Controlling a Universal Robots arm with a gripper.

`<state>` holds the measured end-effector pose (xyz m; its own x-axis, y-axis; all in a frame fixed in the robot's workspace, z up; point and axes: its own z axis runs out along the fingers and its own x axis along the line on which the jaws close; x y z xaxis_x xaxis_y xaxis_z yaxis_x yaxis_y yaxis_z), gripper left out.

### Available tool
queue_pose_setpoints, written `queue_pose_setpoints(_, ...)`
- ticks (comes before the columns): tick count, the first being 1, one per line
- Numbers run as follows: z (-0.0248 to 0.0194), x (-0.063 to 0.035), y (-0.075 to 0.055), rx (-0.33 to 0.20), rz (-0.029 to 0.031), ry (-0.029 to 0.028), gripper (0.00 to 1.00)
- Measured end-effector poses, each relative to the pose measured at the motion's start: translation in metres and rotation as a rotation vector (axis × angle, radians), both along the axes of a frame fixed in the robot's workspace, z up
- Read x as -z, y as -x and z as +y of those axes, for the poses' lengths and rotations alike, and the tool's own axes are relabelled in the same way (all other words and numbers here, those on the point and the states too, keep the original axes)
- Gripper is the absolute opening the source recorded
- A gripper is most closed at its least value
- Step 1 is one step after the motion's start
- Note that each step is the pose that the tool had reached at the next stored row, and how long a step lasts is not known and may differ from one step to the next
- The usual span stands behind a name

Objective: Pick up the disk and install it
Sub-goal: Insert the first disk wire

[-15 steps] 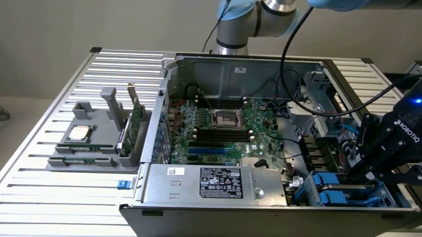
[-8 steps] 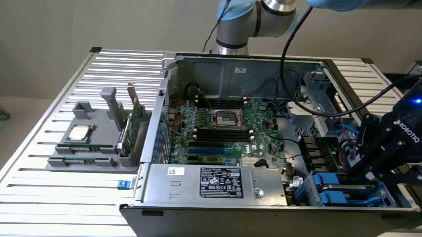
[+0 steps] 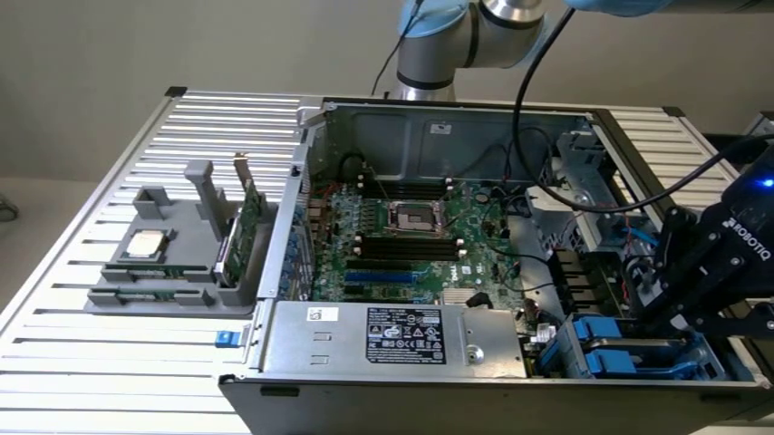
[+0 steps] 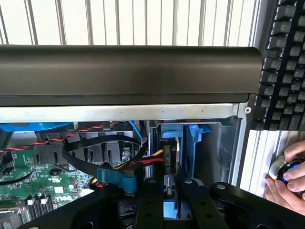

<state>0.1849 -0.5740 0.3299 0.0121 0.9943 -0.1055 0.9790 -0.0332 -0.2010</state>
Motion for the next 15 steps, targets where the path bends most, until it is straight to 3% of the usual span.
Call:
queue_pose_setpoints(2,0.0002,-0.0003,0.0001,0.0,-0.0001,-0.0026,0.2)
queue_pose_setpoints(11,0.0002,-0.0015,0.001,-0.002,-0.0006,-0.0031,0.2)
queue_pose_setpoints(15,0.0003,-0.0011,0.0011,-0.011,-0.0031,-0.006,0.2)
